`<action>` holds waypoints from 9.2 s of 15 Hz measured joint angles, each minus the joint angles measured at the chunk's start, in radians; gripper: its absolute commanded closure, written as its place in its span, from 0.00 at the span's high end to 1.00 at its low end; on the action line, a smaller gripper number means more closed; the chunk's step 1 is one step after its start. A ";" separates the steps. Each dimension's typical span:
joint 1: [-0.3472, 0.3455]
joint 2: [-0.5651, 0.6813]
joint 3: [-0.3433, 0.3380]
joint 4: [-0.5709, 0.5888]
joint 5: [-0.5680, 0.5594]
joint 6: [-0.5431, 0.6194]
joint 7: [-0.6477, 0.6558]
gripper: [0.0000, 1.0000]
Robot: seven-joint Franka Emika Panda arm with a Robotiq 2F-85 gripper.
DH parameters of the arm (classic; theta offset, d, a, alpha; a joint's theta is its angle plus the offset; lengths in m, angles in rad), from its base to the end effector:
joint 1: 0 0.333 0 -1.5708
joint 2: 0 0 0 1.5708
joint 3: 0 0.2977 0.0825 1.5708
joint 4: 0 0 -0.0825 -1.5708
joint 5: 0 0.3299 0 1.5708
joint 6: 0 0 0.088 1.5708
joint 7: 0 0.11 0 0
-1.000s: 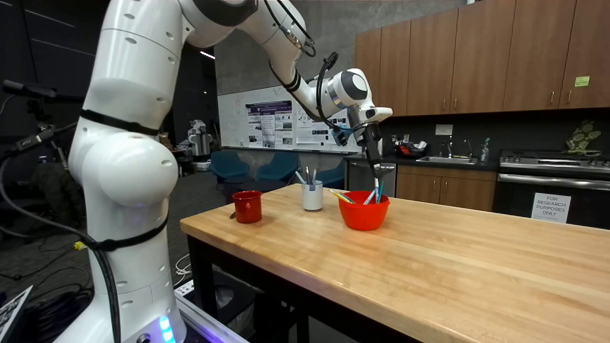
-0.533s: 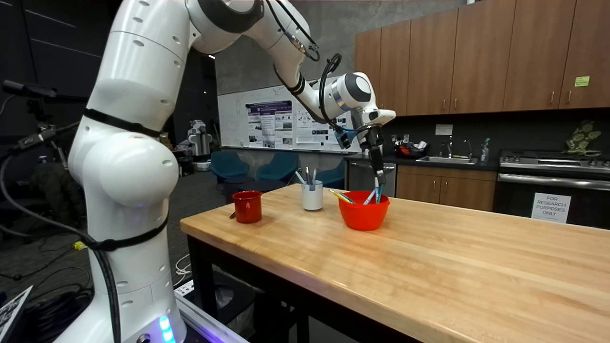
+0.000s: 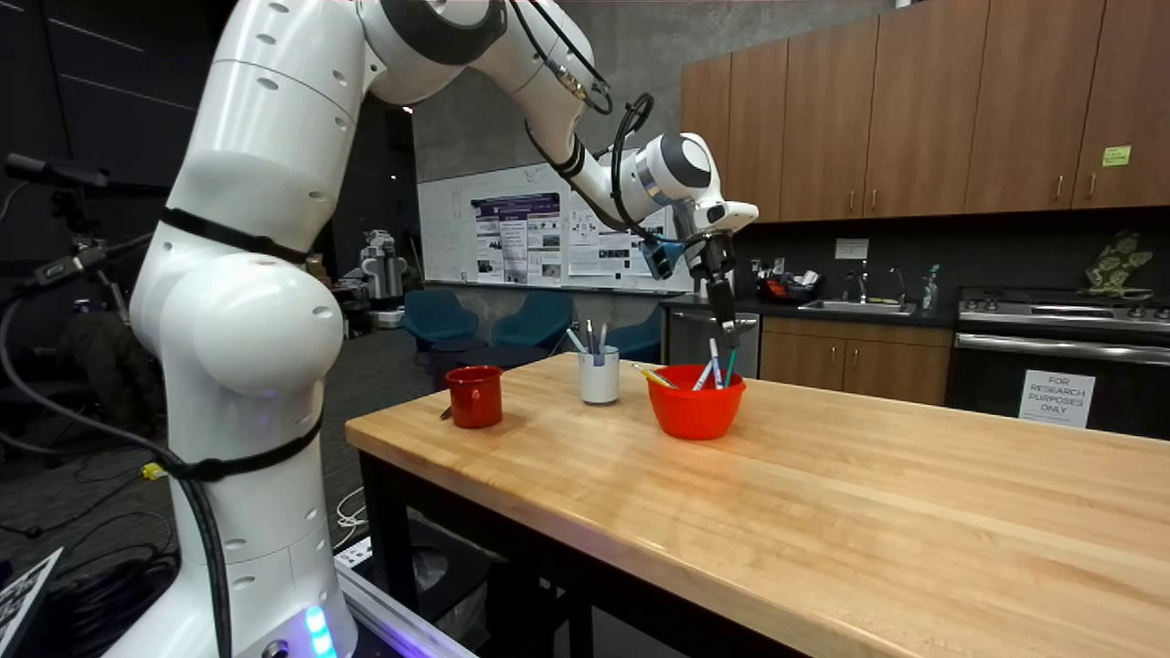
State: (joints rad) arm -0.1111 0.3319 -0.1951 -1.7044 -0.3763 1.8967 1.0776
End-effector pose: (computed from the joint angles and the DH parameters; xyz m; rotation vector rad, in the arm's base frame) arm 0.5486 -0.1919 0.4018 2.2123 -1.5644 0.0412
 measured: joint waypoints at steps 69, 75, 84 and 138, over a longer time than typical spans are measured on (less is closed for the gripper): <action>0.011 -0.253 0.193 -0.367 -0.119 0.299 0.060 1.00; 0.037 -0.169 0.132 -0.270 -0.135 0.266 0.193 1.00; 0.057 -0.083 0.080 -0.167 -0.135 0.192 0.288 0.34; 0.069 -0.380 0.079 -0.176 0.232 0.087 -0.178 0.03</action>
State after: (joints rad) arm -0.0419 -0.0482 -0.1158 -1.8803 -0.1447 1.9833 0.8993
